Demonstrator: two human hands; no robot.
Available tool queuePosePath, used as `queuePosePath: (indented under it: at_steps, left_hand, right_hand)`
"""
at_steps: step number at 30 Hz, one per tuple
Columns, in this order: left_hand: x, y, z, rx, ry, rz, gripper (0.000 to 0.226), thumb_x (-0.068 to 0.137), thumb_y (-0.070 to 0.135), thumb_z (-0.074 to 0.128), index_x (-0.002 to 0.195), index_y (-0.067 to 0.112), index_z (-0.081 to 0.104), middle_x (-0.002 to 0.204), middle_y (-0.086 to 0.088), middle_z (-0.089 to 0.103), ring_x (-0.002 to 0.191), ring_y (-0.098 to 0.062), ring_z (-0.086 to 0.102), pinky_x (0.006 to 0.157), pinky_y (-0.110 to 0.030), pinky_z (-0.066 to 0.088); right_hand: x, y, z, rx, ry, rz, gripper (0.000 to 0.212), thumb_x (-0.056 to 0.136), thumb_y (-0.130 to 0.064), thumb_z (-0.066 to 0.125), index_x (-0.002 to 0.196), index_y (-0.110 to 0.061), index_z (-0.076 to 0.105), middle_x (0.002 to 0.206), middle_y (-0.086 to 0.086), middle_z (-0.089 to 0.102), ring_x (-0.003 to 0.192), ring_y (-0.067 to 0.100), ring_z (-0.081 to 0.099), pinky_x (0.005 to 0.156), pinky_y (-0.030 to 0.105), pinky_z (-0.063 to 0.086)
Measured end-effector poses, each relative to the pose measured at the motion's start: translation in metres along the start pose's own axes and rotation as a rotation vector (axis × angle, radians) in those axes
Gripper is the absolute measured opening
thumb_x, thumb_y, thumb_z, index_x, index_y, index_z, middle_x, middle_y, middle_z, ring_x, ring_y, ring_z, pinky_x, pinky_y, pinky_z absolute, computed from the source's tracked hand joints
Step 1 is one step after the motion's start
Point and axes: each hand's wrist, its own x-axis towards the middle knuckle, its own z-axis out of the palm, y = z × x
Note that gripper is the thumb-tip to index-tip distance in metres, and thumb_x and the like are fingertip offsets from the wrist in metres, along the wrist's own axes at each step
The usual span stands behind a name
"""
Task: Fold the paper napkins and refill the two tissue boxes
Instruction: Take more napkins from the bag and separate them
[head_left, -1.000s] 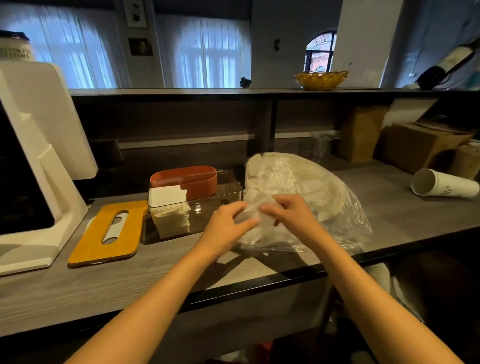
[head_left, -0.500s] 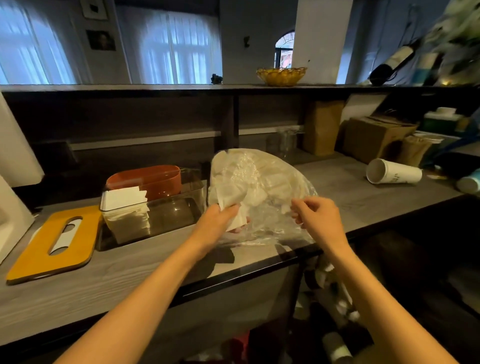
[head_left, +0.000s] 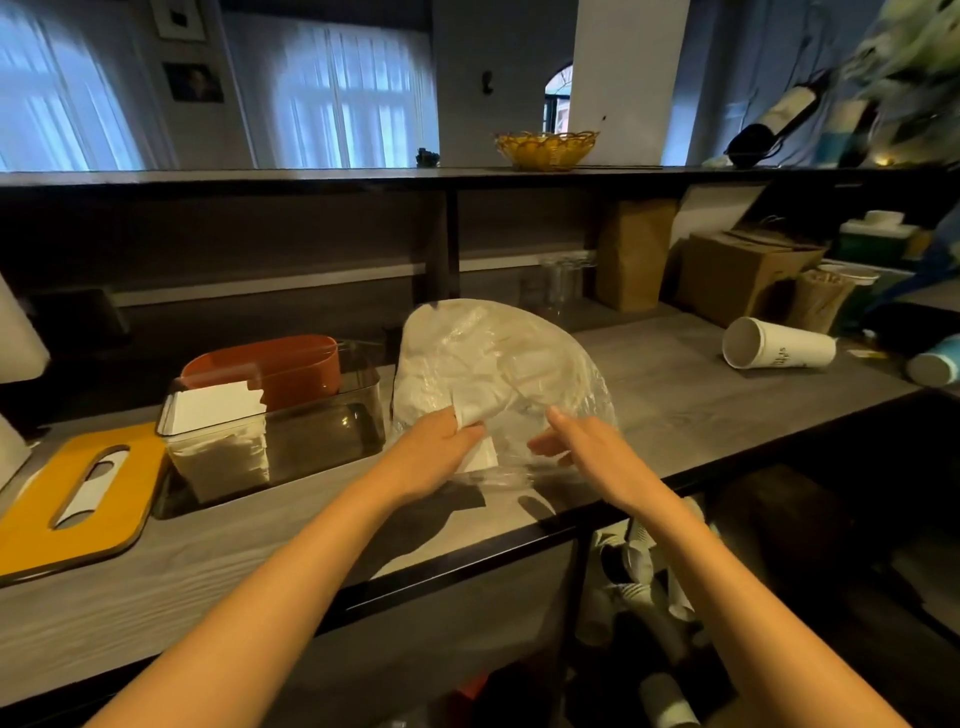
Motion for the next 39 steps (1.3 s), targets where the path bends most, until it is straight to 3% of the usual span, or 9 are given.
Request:
queuePosePath:
  at_steps: [6, 11, 15, 20, 24, 27, 29, 36, 39]
  left_hand:
    - [0.021, -0.010, -0.024, 0.167, 0.040, 0.108, 0.022, 0.105, 0.021, 0.043, 0.110, 0.014, 0.063, 0.101, -0.004, 0.065, 0.087, -0.018, 0.060, 0.079, -0.036, 0.049]
    - [0.040, -0.013, -0.041, -0.268, 0.285, -0.100, 0.043, 0.107, 0.034, 0.040, 0.113, 0.004, 0.069, 0.107, -0.019, 0.072, 0.102, -0.036, 0.067, 0.095, -0.050, 0.050]
    - [0.055, -0.015, -0.040, -0.634, 0.383, -0.208, 0.040, 0.107, 0.038, 0.038, 0.117, 0.013, 0.068, 0.111, -0.007, 0.073, 0.106, -0.024, 0.068, 0.102, -0.048, 0.051]
    - [0.072, -0.024, -0.026, -0.591, 0.434, -0.194, 0.044, 0.102, 0.047, 0.038, 0.101, 0.019, 0.072, 0.100, -0.003, 0.075, 0.097, -0.021, 0.069, 0.091, -0.044, 0.055]
    - [0.085, -0.029, -0.027, -0.393, 0.493, -0.205, 0.063, 0.103, 0.049, 0.034, 0.113, -0.005, 0.064, 0.075, -0.007, 0.059, 0.084, -0.038, 0.062, 0.062, -0.036, 0.042]
    - [0.096, -0.035, -0.024, -0.367, 0.503, -0.247, 0.061, 0.105, 0.046, 0.032, 0.124, -0.006, 0.059, 0.107, -0.028, 0.065, 0.106, -0.047, 0.059, 0.085, -0.048, 0.051]
    - [0.102, -0.036, -0.020, -0.407, 0.484, -0.290, 0.056, 0.105, 0.046, 0.031, 0.131, 0.005, 0.059, 0.119, -0.021, 0.065, 0.110, -0.038, 0.061, 0.093, -0.045, 0.049]
    - [0.106, -0.060, -0.011, -0.446, 0.487, -0.391, 0.052, 0.105, 0.049, 0.030, 0.130, 0.014, 0.059, 0.120, -0.008, 0.064, 0.109, -0.028, 0.060, 0.101, -0.047, 0.049]
    - [0.104, -0.062, -0.008, -0.549, 0.505, -0.383, 0.044, 0.105, 0.050, 0.032, 0.125, 0.021, 0.059, 0.120, -0.006, 0.065, 0.109, -0.027, 0.061, 0.101, -0.049, 0.050]
  right_hand:
    - [0.024, -0.005, 0.018, 0.076, -0.047, -0.106, 0.050, 0.107, -0.042, 0.031, 0.104, -0.019, 0.074, 0.097, -0.007, 0.072, 0.085, 0.004, 0.065, 0.076, 0.021, 0.051]
    - [0.041, -0.007, 0.028, 0.201, -0.038, -0.161, 0.059, 0.103, -0.050, 0.027, 0.107, -0.016, 0.075, 0.094, -0.003, 0.073, 0.091, 0.012, 0.067, 0.088, 0.024, 0.055]
    - [0.067, -0.013, 0.027, 0.312, -0.009, -0.115, 0.072, 0.095, -0.063, 0.023, 0.123, -0.015, 0.068, 0.123, -0.001, 0.068, 0.112, 0.008, 0.063, 0.099, 0.020, 0.045]
    - [0.113, -0.023, 0.022, 0.388, 0.036, -0.045, 0.066, 0.099, -0.059, 0.021, 0.140, -0.017, 0.053, 0.148, -0.002, 0.049, 0.136, 0.012, 0.042, 0.117, 0.036, 0.026]
    - [0.141, -0.031, 0.022, 0.339, 0.130, -0.021, 0.059, 0.105, -0.053, 0.025, 0.123, -0.016, 0.067, 0.131, -0.005, 0.061, 0.121, 0.008, 0.050, 0.102, 0.030, 0.032]
    - [0.153, -0.029, 0.024, 0.246, 0.244, -0.001, 0.064, 0.105, -0.052, 0.027, 0.083, -0.013, 0.072, 0.098, 0.001, 0.071, 0.099, 0.015, 0.062, 0.089, 0.032, 0.042]
    - [0.152, -0.025, 0.028, 0.171, 0.188, 0.039, 0.075, 0.105, -0.055, 0.023, 0.074, -0.010, 0.073, 0.086, 0.005, 0.071, 0.090, 0.021, 0.064, 0.085, 0.034, 0.046]
    - [0.139, -0.008, 0.059, 0.248, 0.116, 0.075, 0.058, 0.104, -0.058, 0.025, 0.125, -0.021, 0.066, 0.124, -0.009, 0.062, 0.115, 0.012, 0.056, 0.103, 0.033, 0.035]
    - [0.137, -0.010, 0.067, 0.394, 0.178, 0.099, 0.030, 0.106, -0.047, 0.034, 0.104, -0.032, 0.060, 0.107, -0.017, 0.058, 0.102, 0.005, 0.056, 0.100, 0.033, 0.039]
